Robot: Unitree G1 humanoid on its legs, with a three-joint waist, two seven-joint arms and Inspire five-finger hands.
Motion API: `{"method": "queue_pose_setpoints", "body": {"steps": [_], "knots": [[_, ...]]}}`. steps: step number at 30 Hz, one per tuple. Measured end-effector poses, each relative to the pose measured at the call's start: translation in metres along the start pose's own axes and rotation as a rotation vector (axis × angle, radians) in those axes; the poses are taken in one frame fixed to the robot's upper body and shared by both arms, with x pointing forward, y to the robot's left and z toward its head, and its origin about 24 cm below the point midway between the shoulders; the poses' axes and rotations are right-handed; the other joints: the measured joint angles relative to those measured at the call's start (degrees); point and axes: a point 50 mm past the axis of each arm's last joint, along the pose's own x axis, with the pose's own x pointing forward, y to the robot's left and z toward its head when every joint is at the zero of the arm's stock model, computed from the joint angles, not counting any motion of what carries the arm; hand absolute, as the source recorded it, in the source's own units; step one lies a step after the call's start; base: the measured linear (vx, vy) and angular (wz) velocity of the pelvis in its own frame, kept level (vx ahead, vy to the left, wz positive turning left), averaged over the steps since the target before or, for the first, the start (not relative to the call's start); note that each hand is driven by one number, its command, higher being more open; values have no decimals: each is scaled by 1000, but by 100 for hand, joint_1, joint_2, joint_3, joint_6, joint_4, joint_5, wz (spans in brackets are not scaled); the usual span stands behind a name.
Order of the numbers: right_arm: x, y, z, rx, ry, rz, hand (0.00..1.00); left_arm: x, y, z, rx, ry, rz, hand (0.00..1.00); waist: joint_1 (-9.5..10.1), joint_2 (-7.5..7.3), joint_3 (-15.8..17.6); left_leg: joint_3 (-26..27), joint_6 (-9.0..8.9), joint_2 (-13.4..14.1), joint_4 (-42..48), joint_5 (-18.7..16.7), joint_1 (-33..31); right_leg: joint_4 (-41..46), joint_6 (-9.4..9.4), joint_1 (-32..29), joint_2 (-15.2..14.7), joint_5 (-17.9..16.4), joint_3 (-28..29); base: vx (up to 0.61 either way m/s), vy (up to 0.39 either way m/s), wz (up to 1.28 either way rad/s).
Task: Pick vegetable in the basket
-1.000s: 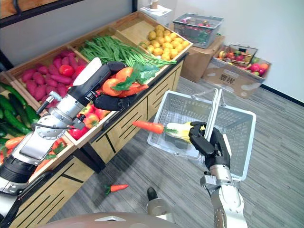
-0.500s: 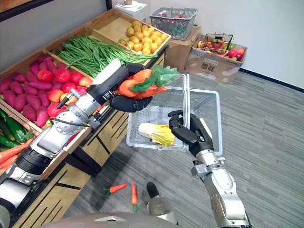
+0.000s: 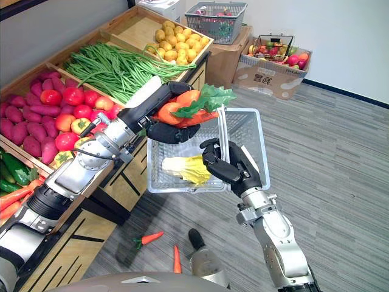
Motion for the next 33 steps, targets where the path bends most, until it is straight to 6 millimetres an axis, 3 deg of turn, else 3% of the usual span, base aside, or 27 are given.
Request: {"method": "queue_pose_setpoints", "body": {"steps": [6,17,33], "knots": [[0,0,0,-8,0,-2,0,0,-2,-1,0,3,-22,0,-4,1,73,39,-3,52,92,-52,14,-1,-1,0,30,4,50,16,51,-5],[1,1,10,-21,-40,9,0,-7,-24,-22,-16,99,-177,0,-11,1,238,96,-27,91,117,-72,52,-10,-8,-10,80,12,93,31,42,-3],[0,-3,11,-62,0,32,0,-11,-37,-33,-33,136,-211,0,-29,-80,368,467,-69,112,204,-195,196,-9,37,-130,160,57,451,23,55,-12]]}}
